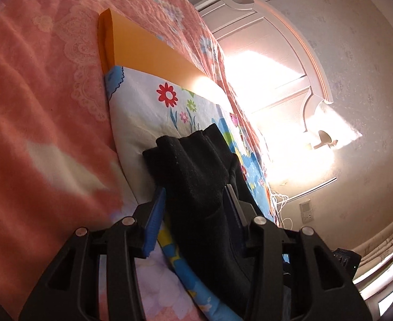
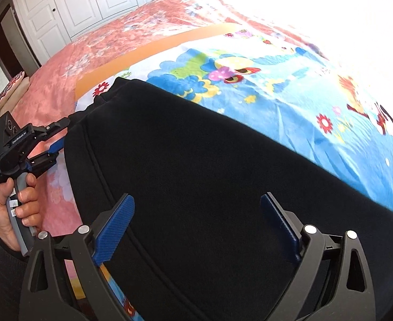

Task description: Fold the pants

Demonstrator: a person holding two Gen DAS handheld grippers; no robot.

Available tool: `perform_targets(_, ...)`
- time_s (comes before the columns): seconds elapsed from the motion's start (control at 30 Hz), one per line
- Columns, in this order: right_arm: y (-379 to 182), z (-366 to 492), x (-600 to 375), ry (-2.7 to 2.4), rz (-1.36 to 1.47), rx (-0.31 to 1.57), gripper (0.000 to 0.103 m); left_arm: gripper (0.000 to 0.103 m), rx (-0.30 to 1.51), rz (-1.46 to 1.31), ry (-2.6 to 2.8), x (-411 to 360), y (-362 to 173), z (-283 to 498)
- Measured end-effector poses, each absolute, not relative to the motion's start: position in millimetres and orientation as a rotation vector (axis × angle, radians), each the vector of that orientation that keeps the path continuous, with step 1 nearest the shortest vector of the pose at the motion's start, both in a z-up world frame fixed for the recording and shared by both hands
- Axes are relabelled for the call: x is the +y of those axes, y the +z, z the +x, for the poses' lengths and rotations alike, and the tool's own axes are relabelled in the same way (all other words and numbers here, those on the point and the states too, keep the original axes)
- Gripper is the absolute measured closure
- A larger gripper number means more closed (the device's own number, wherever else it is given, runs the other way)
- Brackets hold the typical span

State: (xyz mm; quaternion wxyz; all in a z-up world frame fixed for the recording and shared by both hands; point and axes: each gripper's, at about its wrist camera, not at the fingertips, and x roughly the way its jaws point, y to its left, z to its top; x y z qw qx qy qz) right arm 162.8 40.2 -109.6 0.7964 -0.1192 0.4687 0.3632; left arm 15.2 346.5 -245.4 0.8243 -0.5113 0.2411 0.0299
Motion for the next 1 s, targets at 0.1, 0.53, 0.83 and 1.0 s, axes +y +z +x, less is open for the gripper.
perform_targets(0.1,-109,179,83,0.832,-0.299,1.018,0.025,0.068,0.531,-1.153,0.037,356,-260,28)
perform_targets(0.53,-150,245,179,0.716,-0.338,1.141,0.043,0.062,0.423,-1.277,-0.071,367,-268,25)
perform_targets(0.83,-152,245,181,0.695,-0.336,1.132,0.041,0.066,0.451,-1.419,-0.036,364,-283,10)
perform_targets(1.0,-151,247,176,0.628,-0.326,1.138,0.022,0.064,0.460,-1.383,-0.087,363,-284,13)
